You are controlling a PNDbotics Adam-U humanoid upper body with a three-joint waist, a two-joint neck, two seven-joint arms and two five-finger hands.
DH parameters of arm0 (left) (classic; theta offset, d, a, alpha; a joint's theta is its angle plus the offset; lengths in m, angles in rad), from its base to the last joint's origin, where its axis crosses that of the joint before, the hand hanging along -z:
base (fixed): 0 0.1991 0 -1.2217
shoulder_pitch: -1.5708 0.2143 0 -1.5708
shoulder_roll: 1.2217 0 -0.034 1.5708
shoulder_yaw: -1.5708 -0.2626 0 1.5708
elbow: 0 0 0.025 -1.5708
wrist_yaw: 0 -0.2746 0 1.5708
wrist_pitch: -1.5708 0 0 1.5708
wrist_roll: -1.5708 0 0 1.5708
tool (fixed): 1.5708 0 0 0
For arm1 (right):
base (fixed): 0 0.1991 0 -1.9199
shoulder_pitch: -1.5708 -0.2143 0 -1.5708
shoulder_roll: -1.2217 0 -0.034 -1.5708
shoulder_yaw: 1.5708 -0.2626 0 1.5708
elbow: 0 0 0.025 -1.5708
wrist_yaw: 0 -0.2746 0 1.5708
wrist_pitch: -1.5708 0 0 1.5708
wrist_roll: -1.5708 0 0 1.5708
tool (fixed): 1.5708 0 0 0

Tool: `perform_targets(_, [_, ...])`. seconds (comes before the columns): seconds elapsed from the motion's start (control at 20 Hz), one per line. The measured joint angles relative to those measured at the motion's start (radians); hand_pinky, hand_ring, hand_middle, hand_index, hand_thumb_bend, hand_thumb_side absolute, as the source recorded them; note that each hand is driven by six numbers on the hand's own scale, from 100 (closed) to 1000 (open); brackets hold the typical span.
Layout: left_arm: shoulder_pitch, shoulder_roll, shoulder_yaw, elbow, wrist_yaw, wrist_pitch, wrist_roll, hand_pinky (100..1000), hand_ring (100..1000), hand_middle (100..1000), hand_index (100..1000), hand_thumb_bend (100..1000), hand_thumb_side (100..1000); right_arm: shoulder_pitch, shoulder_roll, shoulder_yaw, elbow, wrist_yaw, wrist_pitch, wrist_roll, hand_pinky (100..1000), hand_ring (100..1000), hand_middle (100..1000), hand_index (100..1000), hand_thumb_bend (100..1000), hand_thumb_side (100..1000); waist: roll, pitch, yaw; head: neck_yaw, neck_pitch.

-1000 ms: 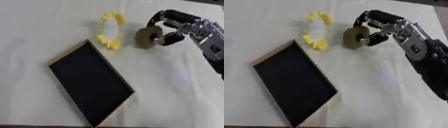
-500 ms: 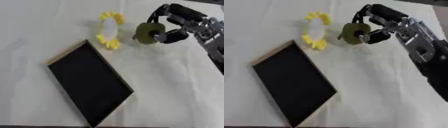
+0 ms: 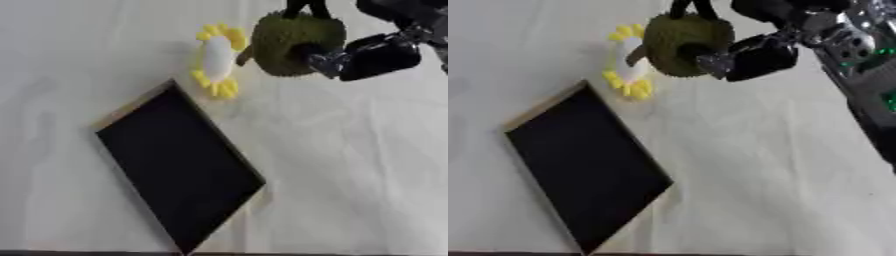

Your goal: Pick up objects on the table and place them in the box.

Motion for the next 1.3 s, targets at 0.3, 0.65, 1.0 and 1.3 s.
perform_targets(0.3, [0.004, 0.000, 0.026, 0.000, -0.010, 0.005, 0.030, 779, 700, 602, 791, 100, 637, -0.042, 0.074, 0.053, -0.015, -0.008, -0.063, 0.039, 795, 701, 285, 661, 100, 100, 0.000, -0.006, 0.000, -0.005, 0.001])
perform_targets(0.65, [0.008, 0.008, 0.047, 0.000, -0.022, 0.008, 0.063, 780, 700, 601, 791, 100, 634, -0.047, 0.166, 0.118, -0.015, 0.012, -0.073, 0.104, 795, 712, 290, 669, 100, 100, 0.000, -0.008, -0.001, -0.005, 0.009])
perform_targets(1.0, [0.010, 0.011, 0.054, 0.000, -0.027, 0.005, 0.071, 780, 699, 600, 791, 100, 633, -0.016, 0.228, 0.182, -0.015, 0.082, -0.027, 0.184, 796, 723, 299, 675, 100, 100, 0.000, -0.008, 0.002, -0.007, 0.009])
perform_targets(1.3, [0.010, 0.011, 0.054, 0.000, -0.027, 0.005, 0.071, 781, 699, 593, 790, 100, 636, 0.007, 0.267, 0.233, 0.022, 0.130, -0.001, 0.221, 806, 743, 344, 700, 100, 100, 0.000, -0.008, 0.007, -0.012, 0.009])
